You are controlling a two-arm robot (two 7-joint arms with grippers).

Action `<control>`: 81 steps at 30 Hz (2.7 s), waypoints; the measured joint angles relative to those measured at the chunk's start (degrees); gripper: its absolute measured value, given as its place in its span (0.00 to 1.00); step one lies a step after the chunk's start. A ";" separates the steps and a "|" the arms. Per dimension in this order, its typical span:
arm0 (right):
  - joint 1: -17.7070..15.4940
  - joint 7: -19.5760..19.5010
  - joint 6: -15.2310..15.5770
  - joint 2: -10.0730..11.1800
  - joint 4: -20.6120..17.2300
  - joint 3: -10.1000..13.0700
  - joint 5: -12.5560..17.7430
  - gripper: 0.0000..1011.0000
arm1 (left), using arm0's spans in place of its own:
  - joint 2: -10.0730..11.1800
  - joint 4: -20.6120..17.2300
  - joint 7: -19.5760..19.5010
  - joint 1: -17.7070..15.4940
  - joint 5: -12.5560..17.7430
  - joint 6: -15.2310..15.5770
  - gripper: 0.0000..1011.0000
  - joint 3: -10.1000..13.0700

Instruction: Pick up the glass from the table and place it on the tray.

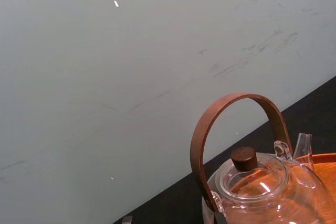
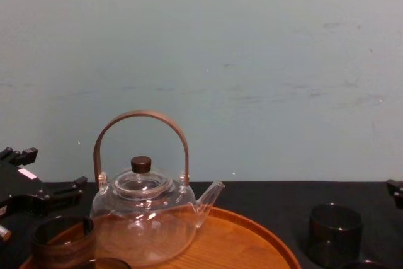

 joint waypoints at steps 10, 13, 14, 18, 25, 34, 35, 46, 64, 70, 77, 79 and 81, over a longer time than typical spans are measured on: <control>0.00 0.00 0.00 0.00 0.00 0.00 0.00 0.99 | 0.00 0.00 0.00 0.00 0.00 0.00 0.99 0.00; 0.00 0.00 0.00 0.00 0.00 0.00 0.00 0.99 | 0.00 0.00 0.00 0.00 0.00 0.00 0.99 0.00; 0.00 0.00 0.00 0.00 0.00 0.00 0.00 0.99 | 0.00 0.00 0.00 0.00 0.00 0.00 0.99 0.00; 0.00 0.00 0.00 0.00 0.00 0.00 0.00 0.99 | 0.00 0.00 0.00 0.00 0.00 0.00 0.99 0.00; 0.00 0.00 0.00 0.00 0.00 0.00 0.00 0.99 | 0.00 0.00 0.00 0.00 0.00 0.00 0.99 0.00; 0.00 0.00 0.00 0.00 0.00 0.00 0.00 0.99 | 0.00 0.00 0.00 0.00 0.00 0.00 0.99 0.00; 0.00 0.00 0.00 0.00 0.00 0.00 0.00 0.99 | 0.00 0.00 0.00 0.00 0.00 0.00 0.99 0.00; 0.00 0.00 0.00 0.00 0.00 0.00 0.00 0.99 | 0.00 0.00 0.00 0.00 0.00 0.00 0.99 0.00; -7.30 11.12 8.53 5.29 -11.14 6.12 8.48 0.99 | 0.00 0.00 0.00 0.00 0.00 0.00 0.99 0.00; -10.06 12.74 9.96 6.63 -13.79 7.78 9.62 0.99 | 0.00 0.00 0.00 0.00 0.00 0.00 0.99 0.00; -13.49 15.77 11.38 8.65 -16.50 9.36 10.73 0.99 | 0.00 0.00 0.00 0.00 0.00 0.00 0.99 0.00; -14.41 16.90 11.67 9.30 -17.13 9.71 10.86 0.99 | 0.00 0.00 0.00 0.00 0.00 0.00 0.99 0.00; -15.28 18.03 11.95 9.93 -17.72 10.03 10.92 0.99 | 0.00 0.00 0.00 0.00 0.00 0.00 0.99 0.00</control>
